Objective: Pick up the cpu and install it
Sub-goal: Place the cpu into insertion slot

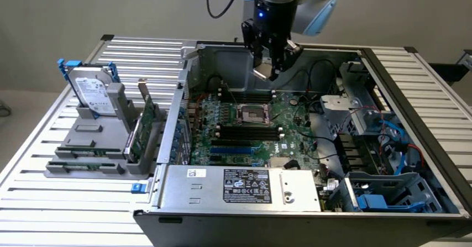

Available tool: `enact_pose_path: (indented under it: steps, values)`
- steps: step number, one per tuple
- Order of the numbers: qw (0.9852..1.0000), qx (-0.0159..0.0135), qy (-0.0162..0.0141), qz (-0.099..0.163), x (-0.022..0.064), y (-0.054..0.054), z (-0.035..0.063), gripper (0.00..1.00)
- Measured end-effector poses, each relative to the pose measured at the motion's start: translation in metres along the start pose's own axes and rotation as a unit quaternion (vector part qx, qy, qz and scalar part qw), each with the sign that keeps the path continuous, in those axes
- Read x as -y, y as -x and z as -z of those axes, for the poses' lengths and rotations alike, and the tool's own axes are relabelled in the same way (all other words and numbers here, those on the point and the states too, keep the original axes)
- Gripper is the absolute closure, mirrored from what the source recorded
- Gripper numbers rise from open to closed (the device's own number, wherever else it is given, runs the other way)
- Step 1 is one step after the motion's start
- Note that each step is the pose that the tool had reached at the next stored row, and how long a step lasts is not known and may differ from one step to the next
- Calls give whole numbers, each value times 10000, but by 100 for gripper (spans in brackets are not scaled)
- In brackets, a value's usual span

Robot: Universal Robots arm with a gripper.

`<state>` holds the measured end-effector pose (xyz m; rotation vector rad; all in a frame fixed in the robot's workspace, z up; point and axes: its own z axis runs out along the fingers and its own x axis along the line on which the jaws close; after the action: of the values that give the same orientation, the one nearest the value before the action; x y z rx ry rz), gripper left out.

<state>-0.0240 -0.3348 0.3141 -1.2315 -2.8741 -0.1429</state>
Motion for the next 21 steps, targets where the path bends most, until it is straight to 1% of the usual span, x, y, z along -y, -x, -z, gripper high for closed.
enact_pose_path:
  steps: [2,4,6,9,11,14,16,18,21]
  values:
    - [9998,15,9,-187,1,1,-15,45]
    - [9993,29,17,-366,2,1,-30,45]
    - [9983,47,27,-589,4,2,-48,45]
    - [9961,70,41,-883,6,3,-73,45]
    - [9943,84,50,-1062,7,4,-88,45]
    - [9910,106,63,-1336,9,5,-113,45]
    - [9884,121,71,-1514,10,6,-129,45]
    - [9855,135,78,-1690,12,7,-145,45]
    - [9804,157,91,-1962,13,8,-166,45]
